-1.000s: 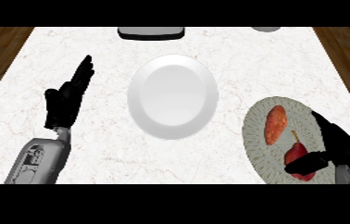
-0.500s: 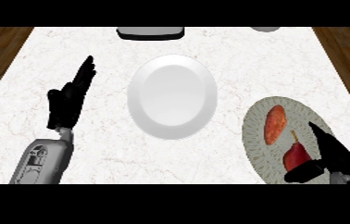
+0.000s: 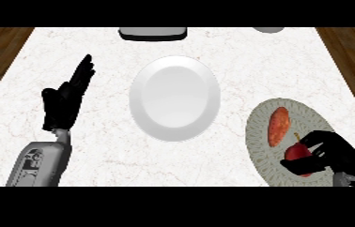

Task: Pick the pear from the placemat and place it in the plate

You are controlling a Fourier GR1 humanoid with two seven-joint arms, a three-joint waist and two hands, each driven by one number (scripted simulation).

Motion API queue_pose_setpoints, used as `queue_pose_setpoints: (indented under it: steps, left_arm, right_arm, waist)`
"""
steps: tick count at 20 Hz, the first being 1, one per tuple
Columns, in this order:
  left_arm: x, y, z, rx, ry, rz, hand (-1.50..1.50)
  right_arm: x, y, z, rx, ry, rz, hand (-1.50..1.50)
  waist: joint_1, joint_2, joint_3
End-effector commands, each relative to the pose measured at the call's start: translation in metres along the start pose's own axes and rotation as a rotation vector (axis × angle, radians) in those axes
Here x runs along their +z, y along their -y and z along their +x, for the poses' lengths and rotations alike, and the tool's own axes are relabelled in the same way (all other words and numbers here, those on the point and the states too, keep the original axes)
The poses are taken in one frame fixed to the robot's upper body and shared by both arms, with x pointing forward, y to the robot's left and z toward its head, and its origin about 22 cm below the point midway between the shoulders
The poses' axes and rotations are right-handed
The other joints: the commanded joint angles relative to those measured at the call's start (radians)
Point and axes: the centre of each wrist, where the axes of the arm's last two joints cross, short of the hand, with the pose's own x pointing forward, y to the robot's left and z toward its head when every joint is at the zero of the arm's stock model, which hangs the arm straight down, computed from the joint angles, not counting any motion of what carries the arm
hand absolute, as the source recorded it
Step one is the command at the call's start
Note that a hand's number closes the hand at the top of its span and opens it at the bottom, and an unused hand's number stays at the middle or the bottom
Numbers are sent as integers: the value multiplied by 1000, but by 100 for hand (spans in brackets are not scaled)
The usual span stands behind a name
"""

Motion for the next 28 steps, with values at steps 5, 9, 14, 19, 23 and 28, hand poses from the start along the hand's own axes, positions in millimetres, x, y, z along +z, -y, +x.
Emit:
queue_pose_setpoints:
  steps: [5,9,14,19,23,28]
  left_arm:
    - [-1,18,0,8,27,-40,0]
    - [-4,24,6,3,34,-86,0]
    - [-9,7,6,-12,50,-31,0]
    - [-2,15,-2,6,5,-35,0]
    - [0,18,-11,13,9,-24,0]
    - [-5,15,-3,-3,18,-5,0]
  right_arm:
    - [-22,22,27,223,333,-21,150]
    - [-25,55,53,392,644,30,150]
    - [-49,92,65,285,911,-168,150]
    - [-48,107,104,50,1149,-305,150]
    - [-43,123,128,24,1334,-306,150]
    - [-32,102,157,-51,1436,-172,150]
  waist:
    - [45,11,7]
    - [87,19,9]
    - [50,17,8]
    - [40,11,7]
    - [26,8,5]
    - [7,4,4]
